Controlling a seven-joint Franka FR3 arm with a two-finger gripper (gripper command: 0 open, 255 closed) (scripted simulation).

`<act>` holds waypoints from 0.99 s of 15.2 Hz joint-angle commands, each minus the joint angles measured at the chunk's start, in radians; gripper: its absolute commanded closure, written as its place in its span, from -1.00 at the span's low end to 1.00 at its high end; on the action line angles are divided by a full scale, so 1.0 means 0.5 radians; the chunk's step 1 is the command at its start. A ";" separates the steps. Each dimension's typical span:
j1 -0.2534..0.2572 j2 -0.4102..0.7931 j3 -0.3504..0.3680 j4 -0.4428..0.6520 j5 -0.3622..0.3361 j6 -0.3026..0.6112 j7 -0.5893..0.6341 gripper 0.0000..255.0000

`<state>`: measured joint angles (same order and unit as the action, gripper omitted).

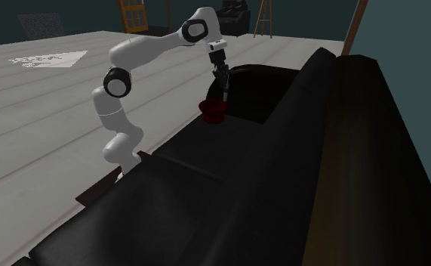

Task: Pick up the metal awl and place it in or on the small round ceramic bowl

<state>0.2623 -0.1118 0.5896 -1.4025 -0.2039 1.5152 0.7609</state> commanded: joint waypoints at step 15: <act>0.722 0.739 0.495 0.783 -0.701 -0.515 0.854 1.00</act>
<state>0.6354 0.2691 0.8351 -0.9798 -0.5679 1.2374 1.1792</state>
